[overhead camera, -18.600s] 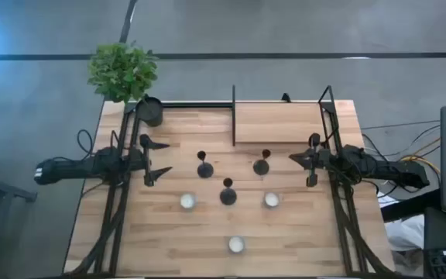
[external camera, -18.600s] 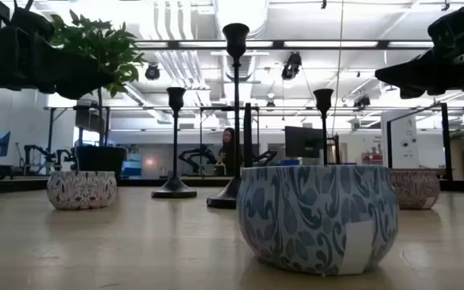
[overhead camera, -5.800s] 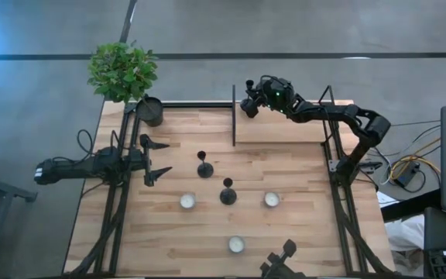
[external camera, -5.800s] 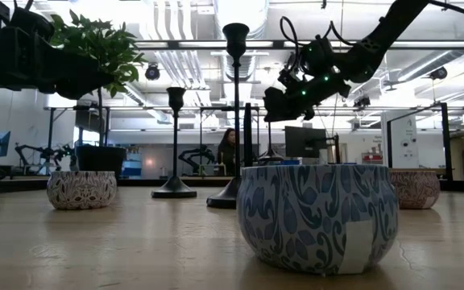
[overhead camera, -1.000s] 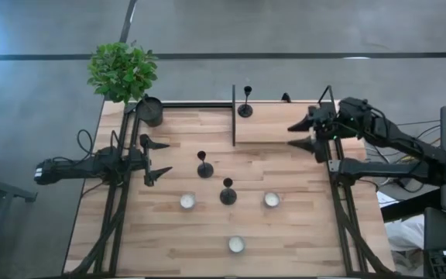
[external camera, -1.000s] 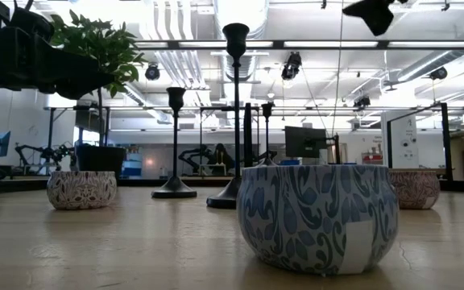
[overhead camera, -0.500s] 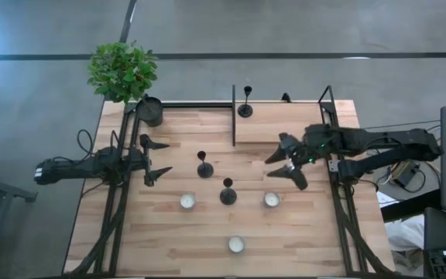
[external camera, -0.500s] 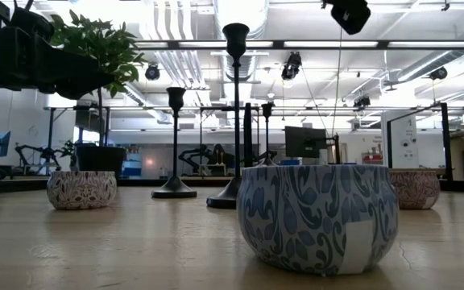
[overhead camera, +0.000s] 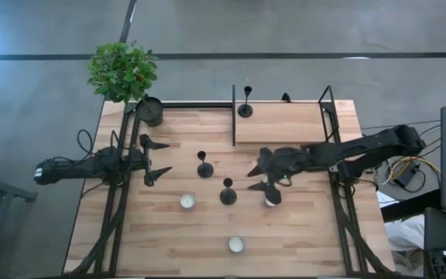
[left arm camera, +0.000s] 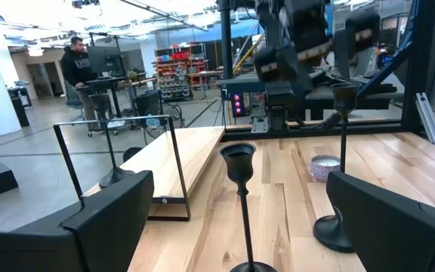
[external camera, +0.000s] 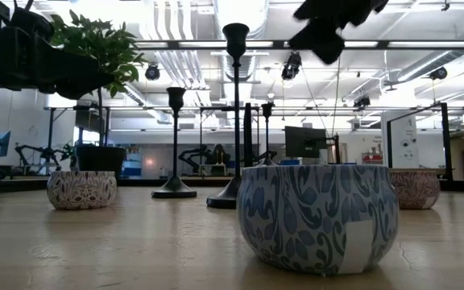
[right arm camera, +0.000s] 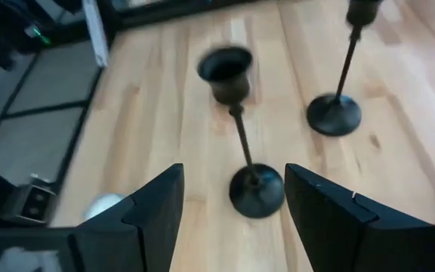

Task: Pick & Place candle stick holders
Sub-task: Put the bottom black candle holder on the shelf

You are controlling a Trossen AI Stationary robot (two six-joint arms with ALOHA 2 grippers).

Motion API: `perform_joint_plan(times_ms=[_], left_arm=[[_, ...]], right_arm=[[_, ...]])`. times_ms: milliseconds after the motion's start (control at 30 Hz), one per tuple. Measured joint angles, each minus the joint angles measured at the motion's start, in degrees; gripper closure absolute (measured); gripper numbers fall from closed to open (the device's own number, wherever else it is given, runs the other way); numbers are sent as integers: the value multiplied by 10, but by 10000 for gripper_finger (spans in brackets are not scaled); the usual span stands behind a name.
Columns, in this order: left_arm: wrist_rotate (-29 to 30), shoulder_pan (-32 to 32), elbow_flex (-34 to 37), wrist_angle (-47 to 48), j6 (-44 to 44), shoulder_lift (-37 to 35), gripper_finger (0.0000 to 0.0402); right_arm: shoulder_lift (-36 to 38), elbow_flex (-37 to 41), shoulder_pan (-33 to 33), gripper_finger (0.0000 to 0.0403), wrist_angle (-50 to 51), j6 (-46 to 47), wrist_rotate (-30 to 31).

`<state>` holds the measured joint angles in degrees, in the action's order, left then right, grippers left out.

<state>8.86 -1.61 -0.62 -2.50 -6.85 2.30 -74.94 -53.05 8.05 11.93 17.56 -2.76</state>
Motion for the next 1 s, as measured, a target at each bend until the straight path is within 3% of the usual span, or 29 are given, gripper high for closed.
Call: perform_joint_plan(times_ms=[167,433,667,1000], left_arm=[[0,0,0,0,0,0,3],[0,0,0,0,0,0,3],[0,0,0,0,0,0,3],[0,0,0,0,0,1,3]], right_arm=[[-60,11,0,183,-30,-10,-4],[-111,72,2,184,-220,6,-6],[-162,78,2,184,-302,5,-2],[-189,62,2,184,-327,2,2]])
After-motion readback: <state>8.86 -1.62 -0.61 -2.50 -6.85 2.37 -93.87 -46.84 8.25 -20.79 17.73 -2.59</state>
